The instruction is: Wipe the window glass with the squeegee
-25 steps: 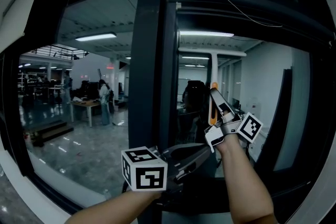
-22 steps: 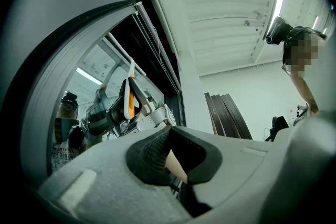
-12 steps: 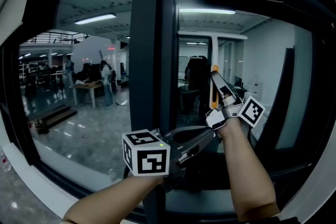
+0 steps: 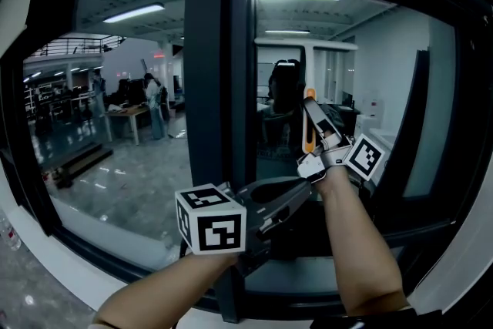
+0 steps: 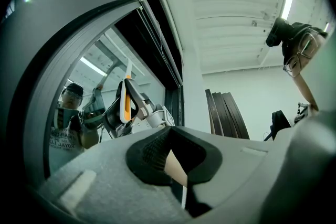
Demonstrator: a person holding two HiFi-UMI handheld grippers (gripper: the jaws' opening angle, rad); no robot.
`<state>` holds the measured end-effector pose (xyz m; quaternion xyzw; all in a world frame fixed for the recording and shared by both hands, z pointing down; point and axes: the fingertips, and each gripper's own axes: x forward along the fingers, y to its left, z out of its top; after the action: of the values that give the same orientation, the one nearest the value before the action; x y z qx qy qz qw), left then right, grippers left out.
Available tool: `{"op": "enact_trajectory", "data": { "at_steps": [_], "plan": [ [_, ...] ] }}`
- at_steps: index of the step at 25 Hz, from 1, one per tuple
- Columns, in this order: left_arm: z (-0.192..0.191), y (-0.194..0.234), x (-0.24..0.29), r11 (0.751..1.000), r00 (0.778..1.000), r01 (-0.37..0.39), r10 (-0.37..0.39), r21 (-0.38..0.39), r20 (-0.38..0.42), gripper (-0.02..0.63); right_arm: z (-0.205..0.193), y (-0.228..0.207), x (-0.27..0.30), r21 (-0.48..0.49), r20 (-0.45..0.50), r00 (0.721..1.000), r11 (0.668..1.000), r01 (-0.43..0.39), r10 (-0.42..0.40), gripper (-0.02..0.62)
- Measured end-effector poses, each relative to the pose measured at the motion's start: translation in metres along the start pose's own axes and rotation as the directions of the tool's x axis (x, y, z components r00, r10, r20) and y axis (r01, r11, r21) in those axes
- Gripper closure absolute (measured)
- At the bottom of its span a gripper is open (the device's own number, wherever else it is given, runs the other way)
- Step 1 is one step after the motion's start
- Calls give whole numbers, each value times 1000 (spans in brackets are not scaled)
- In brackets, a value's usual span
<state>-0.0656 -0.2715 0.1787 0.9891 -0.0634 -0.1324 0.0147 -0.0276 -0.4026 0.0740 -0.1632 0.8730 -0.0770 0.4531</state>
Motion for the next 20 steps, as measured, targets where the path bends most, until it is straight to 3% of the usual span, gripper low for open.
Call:
{"op": "enact_trajectory", "data": {
  "at_steps": [12, 20],
  "plan": [
    [-32, -14, -16, 998, 1000, -8, 7, -68, -12, 606, -30, -4, -40, 31, -1, 998, 998, 55, -55, 532],
    [-34, -14, -19, 996, 1000, -11, 10, -88, -17, 606, -36, -11, -50, 48, -4, 996, 995, 85, -85, 532]
  ]
}}
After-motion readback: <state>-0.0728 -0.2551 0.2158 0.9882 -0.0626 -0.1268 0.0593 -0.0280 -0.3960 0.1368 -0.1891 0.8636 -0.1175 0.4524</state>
